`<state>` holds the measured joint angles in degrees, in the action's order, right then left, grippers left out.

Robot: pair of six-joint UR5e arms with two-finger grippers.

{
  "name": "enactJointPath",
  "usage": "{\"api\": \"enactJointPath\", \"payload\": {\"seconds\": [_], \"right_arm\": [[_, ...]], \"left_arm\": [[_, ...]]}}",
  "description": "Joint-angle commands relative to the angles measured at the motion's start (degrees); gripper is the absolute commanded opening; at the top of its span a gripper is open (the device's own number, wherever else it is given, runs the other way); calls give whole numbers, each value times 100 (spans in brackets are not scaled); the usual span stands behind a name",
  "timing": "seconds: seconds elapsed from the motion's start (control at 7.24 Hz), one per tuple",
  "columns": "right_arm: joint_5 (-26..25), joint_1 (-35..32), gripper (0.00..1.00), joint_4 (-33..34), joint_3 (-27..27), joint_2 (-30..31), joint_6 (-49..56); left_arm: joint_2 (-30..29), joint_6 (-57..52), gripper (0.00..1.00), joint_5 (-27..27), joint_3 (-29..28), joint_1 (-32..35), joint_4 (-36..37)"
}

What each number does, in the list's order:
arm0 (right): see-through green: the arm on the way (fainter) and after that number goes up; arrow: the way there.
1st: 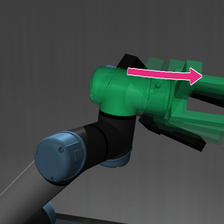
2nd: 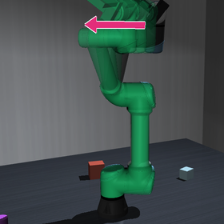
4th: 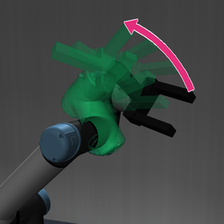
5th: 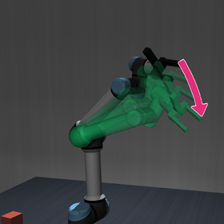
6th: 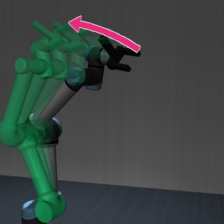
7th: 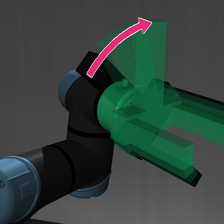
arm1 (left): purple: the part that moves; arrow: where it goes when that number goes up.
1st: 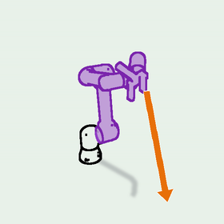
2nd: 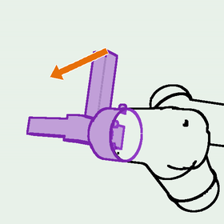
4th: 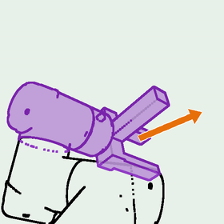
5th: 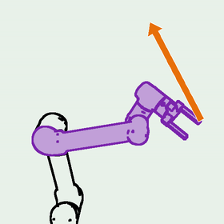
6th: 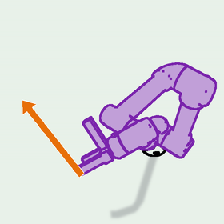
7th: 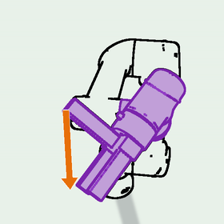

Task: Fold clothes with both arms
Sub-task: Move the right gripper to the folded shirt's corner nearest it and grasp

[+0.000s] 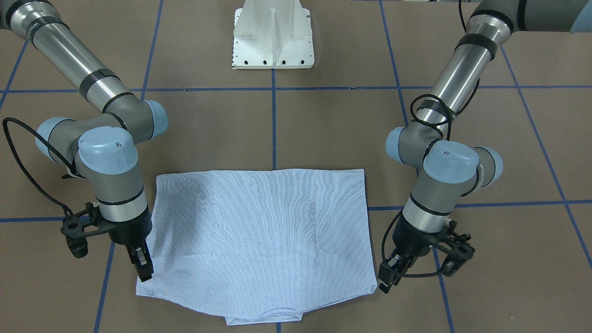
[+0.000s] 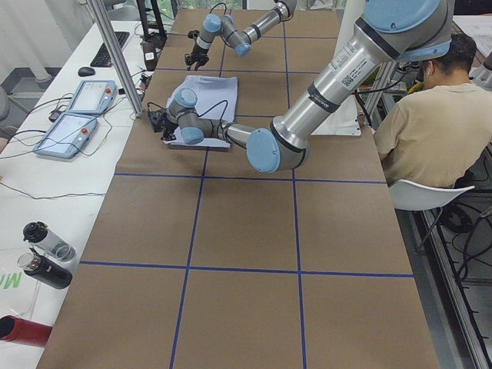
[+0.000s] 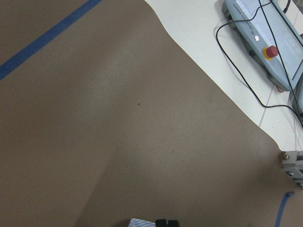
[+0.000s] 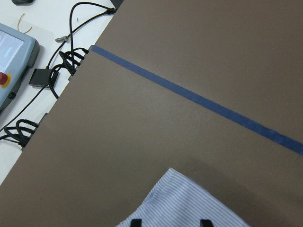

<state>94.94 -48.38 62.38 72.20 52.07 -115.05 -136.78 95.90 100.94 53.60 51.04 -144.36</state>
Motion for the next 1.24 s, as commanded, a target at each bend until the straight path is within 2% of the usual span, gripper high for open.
{"api": "enactJointPath", "payload": {"seconds": [0.0,0.28,0.55,0.83,1.11], "right_arm": [[60,300,59,-86,1000,746,-26],[34,766,65,-59,2047,1687,-79],[-28,1048,68,-121,2140,1955,-131],[-46,1233,69,-121,2463,2305,-228],[-90,1339,70,-130,2491,2413,-237]], "left_arm": [[176,-28,47,31,403,38,22],[441,-37,47,31,791,38,57],[485,-37,47,31,862,38,66],[477,-37,47,31,872,29,75],[486,-37,47,31,863,29,75]]}}
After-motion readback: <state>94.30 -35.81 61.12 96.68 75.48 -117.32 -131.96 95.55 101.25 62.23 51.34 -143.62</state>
